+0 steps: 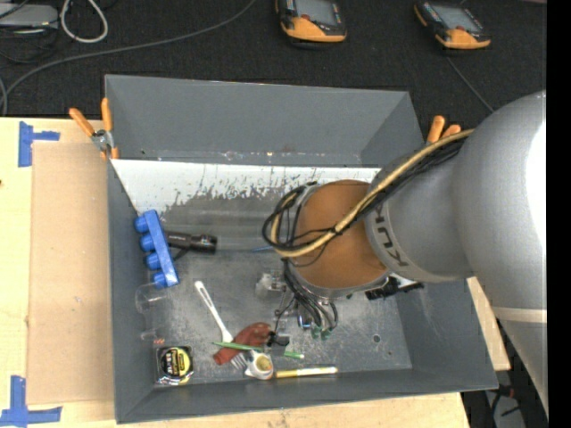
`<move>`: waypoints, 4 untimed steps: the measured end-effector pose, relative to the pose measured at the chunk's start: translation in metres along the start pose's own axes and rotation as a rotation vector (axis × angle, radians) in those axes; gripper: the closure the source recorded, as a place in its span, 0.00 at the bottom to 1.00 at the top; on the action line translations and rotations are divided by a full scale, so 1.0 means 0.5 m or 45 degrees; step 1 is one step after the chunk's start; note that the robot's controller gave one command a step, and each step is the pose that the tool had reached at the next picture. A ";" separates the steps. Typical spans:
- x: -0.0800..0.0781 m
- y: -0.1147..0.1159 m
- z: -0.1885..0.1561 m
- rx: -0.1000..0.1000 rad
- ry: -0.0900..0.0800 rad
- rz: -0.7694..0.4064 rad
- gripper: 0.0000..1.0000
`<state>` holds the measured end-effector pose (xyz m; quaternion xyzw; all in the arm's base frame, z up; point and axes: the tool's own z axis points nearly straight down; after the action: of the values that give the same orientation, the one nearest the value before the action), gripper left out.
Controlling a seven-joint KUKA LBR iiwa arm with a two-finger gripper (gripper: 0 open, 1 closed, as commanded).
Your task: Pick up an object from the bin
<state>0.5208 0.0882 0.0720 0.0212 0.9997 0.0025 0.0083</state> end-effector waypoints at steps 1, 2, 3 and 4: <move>-0.012 0.006 0.001 0.000 -0.003 -0.053 0.00; -0.001 0.000 -0.001 -0.002 -0.003 0.008 1.00; -0.001 0.000 -0.001 -0.002 -0.003 0.008 1.00; -0.001 0.000 -0.012 -0.002 -0.002 0.009 1.00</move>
Offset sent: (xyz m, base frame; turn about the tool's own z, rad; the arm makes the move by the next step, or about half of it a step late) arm -0.0001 0.0001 0.0003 0.0048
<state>0.5210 0.0882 0.0777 0.0249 0.9996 0.0035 0.0091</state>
